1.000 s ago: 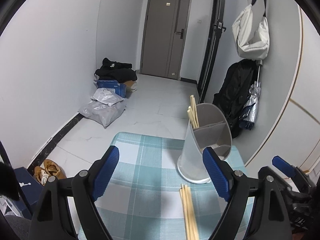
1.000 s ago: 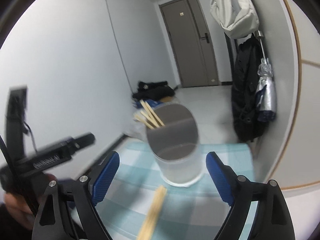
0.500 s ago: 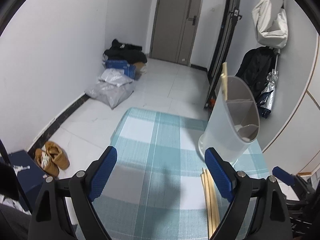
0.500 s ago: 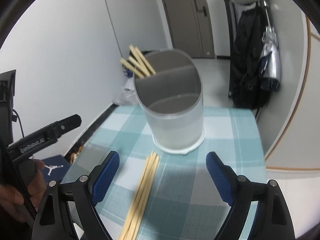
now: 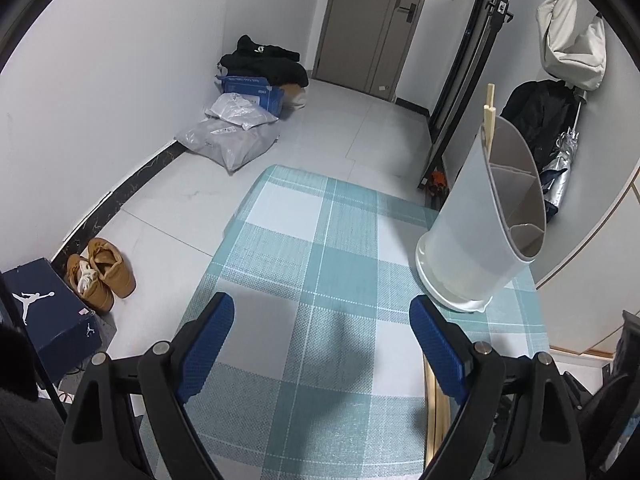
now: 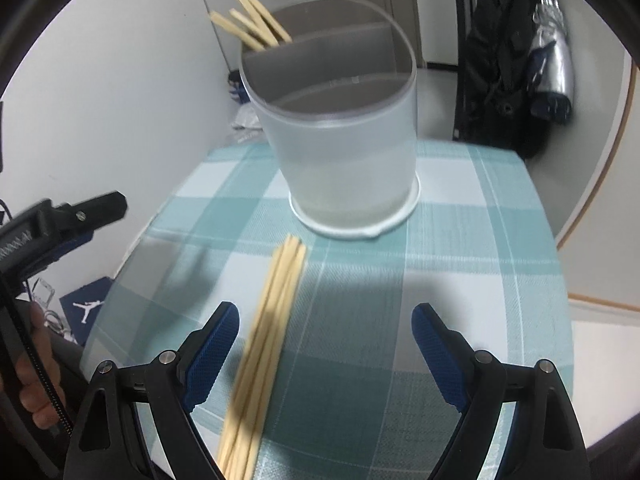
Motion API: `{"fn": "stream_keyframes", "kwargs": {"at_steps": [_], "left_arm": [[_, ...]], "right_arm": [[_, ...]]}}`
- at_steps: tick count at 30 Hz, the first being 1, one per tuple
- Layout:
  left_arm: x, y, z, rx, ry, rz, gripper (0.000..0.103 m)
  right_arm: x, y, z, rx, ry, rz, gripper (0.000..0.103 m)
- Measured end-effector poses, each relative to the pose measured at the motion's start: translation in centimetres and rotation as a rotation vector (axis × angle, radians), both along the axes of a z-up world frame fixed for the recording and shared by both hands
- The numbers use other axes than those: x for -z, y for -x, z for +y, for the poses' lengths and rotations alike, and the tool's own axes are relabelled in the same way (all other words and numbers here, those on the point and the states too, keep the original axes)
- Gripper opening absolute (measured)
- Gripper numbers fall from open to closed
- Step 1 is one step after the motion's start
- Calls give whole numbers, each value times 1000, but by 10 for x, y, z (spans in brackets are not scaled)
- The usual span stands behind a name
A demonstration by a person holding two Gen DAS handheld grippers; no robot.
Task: Organize utensils
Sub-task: 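Move both grippers back down to the chopstick bundle on the cloth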
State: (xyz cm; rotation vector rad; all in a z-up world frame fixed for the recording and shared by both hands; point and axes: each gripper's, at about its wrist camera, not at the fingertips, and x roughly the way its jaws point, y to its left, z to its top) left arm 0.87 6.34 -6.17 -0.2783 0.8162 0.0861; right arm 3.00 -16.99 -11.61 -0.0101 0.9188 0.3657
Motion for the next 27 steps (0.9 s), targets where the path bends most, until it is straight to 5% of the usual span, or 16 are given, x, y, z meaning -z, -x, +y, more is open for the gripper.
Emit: {"fn": "stream_keyframes", "kwargs": {"at_steps": [4, 7, 12, 20, 27], "left_arm": [[0, -2, -3, 14, -9, 3, 87], [0, -4, -2, 15, -7, 8, 87], [-4, -6, 6, 8, -33, -3, 87], [1, -10, 7, -2, -25, 28, 87], [0, -11, 14, -20, 0, 31, 87]], "right_arm": [[7, -7, 9, -14, 65, 21, 85], [14, -11, 17, -46, 104, 44, 67], [21, -14, 20, -70, 117, 70, 56], [21, -16, 25, -118, 223, 63, 22], [17, -25, 30, -125, 151, 86, 24]]}}
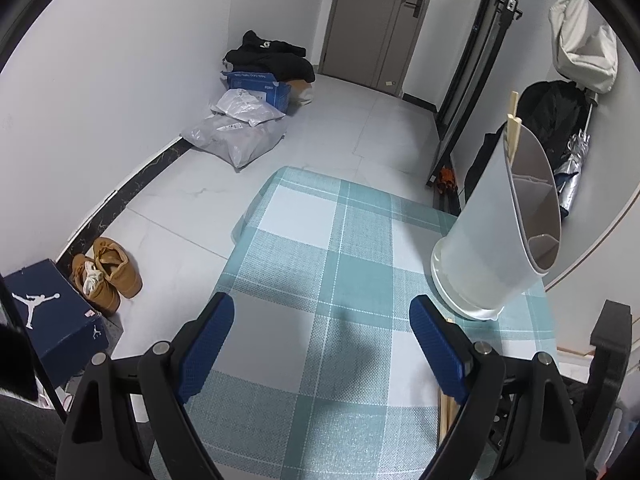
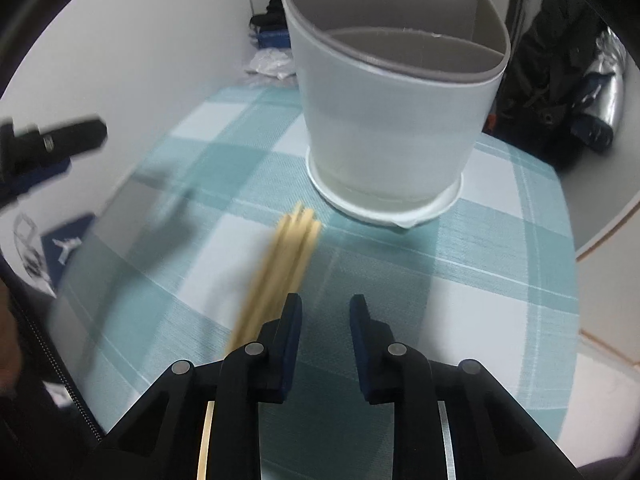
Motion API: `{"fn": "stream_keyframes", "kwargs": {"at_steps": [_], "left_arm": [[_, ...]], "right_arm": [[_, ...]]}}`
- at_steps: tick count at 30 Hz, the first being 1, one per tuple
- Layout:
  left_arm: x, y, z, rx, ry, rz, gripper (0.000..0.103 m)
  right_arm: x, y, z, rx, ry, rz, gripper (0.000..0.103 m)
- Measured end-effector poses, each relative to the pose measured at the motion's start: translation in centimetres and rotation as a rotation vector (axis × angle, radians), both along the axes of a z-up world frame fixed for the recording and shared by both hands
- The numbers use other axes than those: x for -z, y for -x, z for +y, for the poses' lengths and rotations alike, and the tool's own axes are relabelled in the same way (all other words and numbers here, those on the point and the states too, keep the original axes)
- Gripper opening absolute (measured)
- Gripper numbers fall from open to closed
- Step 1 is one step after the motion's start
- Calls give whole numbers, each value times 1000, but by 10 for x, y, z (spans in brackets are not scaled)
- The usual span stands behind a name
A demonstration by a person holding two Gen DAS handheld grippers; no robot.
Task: Organize utensils
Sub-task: 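Move both grippers back down to the chopstick bundle on the cloth, then close the right gripper on one chopstick from the bundle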
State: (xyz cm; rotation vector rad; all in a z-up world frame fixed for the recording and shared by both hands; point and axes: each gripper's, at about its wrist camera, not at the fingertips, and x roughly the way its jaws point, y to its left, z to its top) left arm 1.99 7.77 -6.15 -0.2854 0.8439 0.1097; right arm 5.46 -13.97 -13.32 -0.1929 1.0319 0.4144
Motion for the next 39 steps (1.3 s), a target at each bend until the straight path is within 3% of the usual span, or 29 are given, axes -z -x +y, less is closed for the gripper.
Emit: {"fn": "stream_keyframes", "kwargs": {"at_steps": [4, 8, 13, 15, 16, 20, 28, 39], "left_arm": [[2, -1, 5, -15, 27, 14, 87], [1, -2, 10, -33, 39, 16, 87], [1, -2, 13, -48, 59, 18, 87], [1, -3, 13, -49, 60, 21, 87], [1, -2, 13, -49, 61, 22, 87], [1, -2, 14, -49, 62, 20, 87], [1, -2, 15, -51, 75, 25, 87], [4, -5, 17, -38, 81, 53, 87]], "right_arm": [[3, -1, 11, -5, 9, 11, 23], [5, -4, 20, 5, 93, -2, 24], [5, -12, 21, 13, 94, 24, 23], [4, -14, 23, -2, 102, 25, 18], [4, -14, 23, -13, 97, 31, 9], [3, -14, 18, -31, 57, 68, 5], [2, 0, 7, -89, 63, 125, 6], [3, -17, 23, -143, 106, 94, 8]]}}
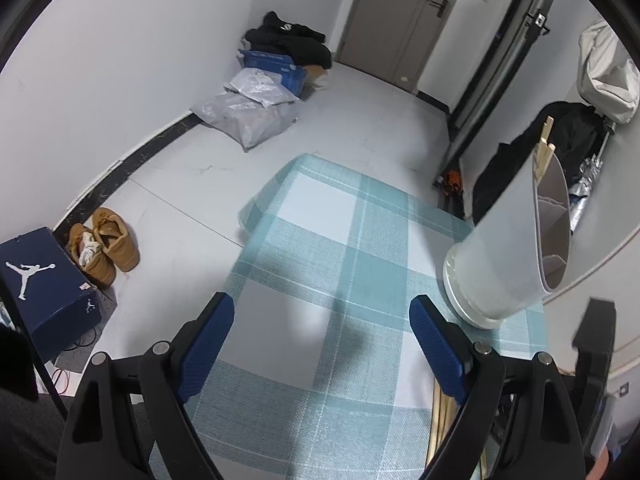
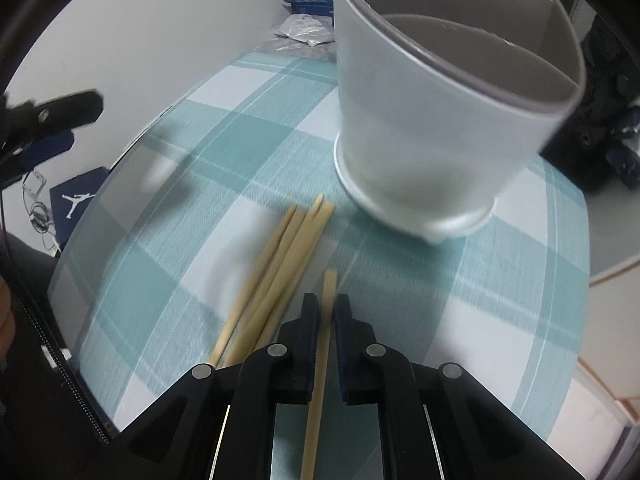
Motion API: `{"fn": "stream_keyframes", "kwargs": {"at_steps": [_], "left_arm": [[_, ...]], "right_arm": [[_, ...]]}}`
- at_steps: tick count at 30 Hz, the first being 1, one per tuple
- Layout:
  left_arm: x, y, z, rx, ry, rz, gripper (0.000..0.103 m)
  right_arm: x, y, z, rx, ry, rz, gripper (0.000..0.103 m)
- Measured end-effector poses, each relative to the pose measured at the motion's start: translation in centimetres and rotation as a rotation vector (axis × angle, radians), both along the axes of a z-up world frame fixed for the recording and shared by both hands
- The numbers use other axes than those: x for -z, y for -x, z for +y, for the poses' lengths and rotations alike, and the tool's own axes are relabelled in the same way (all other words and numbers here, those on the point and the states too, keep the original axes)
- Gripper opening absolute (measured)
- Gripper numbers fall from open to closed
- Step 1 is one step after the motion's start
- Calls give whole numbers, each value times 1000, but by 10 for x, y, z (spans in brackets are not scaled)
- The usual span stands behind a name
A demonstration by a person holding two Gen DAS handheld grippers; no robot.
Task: Organize utensils
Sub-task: 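Close the right gripper on one chopstick from the bundle, then grasp a chopstick with the left gripper while the right gripper lifts its chopstick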
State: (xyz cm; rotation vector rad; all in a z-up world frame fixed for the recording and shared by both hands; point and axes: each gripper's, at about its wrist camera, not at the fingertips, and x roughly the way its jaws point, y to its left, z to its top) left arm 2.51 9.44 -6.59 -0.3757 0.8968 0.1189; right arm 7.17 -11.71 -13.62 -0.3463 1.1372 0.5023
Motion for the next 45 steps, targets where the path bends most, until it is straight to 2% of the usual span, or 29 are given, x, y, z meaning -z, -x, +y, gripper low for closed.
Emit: {"fn": "stream_keyframes", "kwargs": {"at_steps": [5, 8, 10, 14, 19, 23, 28, 32, 37, 39, 43, 45], "left_arm": [[5, 0, -12, 60, -19, 22, 87], [12, 0, -27, 128, -27, 55, 87], [19, -1, -42, 188, -36, 88, 87], [31, -4, -59, 270, -1, 157, 87], [45, -6, -76, 293, -48, 222, 87], [53, -7, -84, 298, -86, 255, 87], [54, -7, -96, 305, -178, 258, 87], [56, -8, -98, 305, -221, 273, 87], [55, -16, -97, 308, -217, 266, 87], [54, -21, -95, 299, -216, 258, 79], [51, -32, -100, 317, -209, 261, 47], [52, -36, -105, 332, -208, 260, 36]], "right_arm": [[-1, -15, -1, 14, -44, 27, 6], [-3, -19, -11, 55, -121, 51, 6], [-8, -21, -25, 105, -191, 61, 6], [-18, -30, -61, 253, -378, 77, 6], [-26, -32, -111, 435, -589, 80, 6], [-28, -27, -139, 516, -717, 85, 6], [-31, -20, -155, 534, -784, 87, 6], [-38, -21, -163, 520, -792, 63, 6], [-48, -15, -166, 508, -791, 25, 6], [-49, -13, -167, 511, -790, 15, 6], [-46, -11, -171, 527, -767, -19, 6], [-44, -9, -176, 541, -786, 3, 6]]}}
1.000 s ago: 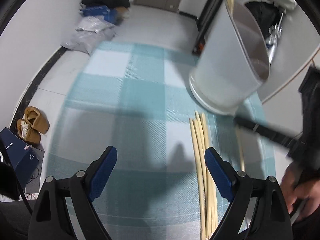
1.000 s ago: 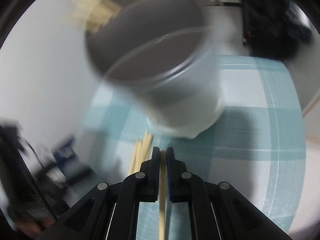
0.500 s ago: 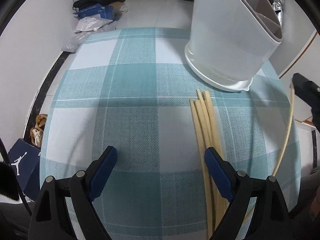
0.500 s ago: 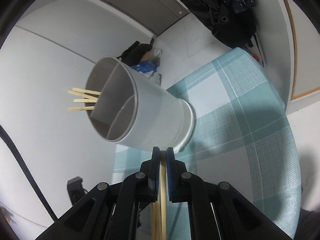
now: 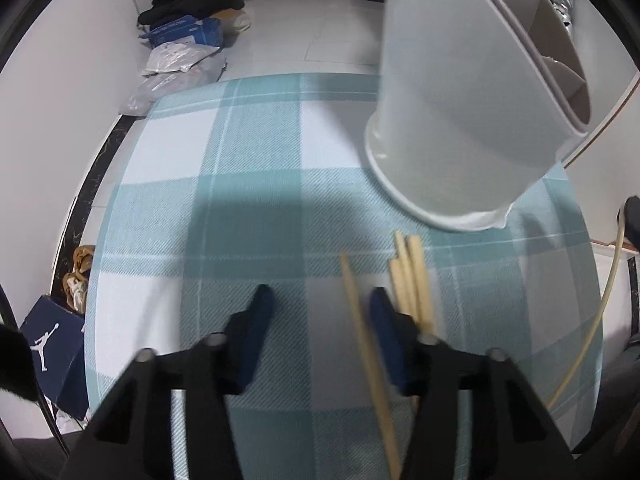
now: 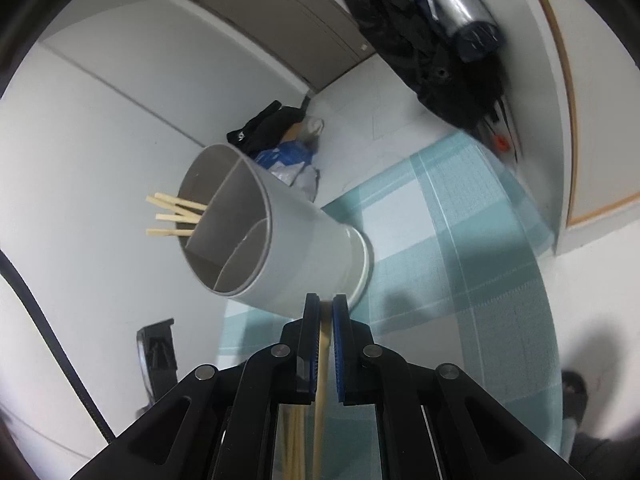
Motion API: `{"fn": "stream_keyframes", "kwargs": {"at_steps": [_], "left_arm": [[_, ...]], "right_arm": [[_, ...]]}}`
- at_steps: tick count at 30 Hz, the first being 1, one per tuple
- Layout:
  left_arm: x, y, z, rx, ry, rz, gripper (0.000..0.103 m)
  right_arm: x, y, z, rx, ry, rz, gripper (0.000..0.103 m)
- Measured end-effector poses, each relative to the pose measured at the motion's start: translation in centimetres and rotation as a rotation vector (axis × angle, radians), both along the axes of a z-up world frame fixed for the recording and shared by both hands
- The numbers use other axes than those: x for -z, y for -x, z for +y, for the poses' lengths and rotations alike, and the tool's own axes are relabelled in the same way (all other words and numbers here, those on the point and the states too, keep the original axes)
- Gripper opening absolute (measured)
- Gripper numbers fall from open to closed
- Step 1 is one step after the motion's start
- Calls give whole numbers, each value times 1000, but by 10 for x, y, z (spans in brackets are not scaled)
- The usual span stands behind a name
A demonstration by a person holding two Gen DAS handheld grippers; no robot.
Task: Organize utensils
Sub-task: 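Grasp a chopstick with the left gripper while the right gripper lifts its chopstick, then carry both held chopsticks up toward the white utensil holder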
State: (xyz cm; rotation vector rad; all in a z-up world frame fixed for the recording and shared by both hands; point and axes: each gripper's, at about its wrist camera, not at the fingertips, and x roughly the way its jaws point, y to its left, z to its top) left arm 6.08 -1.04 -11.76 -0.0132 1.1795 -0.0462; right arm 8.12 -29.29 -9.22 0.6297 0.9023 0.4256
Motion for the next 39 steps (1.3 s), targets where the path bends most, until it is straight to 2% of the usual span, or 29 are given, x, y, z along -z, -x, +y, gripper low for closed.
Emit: {"fn": "stream_keyframes", "kwargs": {"at_steps": [4, 7, 11, 13, 20, 23, 31, 39], "left_arm": [[1, -9, -4, 1, 29, 12, 3], [1, -17, -2, -27, 78, 24, 2], [-12, -13, 5, -65, 113, -39, 1], [-26, 0, 9, -81, 117, -95, 1], [-81, 43, 15, -89, 225, -317, 1], [-98, 57, 12, -73, 234, -387, 1], [-109, 64, 8, -21, 212, -430, 1], [-122, 74, 11, -37, 184, -420, 1]], "right_arm": [[-7, 2, -4, 10, 14, -25, 6], [-13, 3, -4, 15, 14, -47, 6], [-25, 10, 3, 3, 55, -110, 5], [-31, 14, 7, -1, 82, -140, 5], [-50, 34, 23, -25, 167, -259, 5], [-60, 46, 33, -39, 205, -327, 5], [-84, 74, 57, -64, 316, -489, 5], [-90, 85, 69, -96, 348, -538, 5]]}}
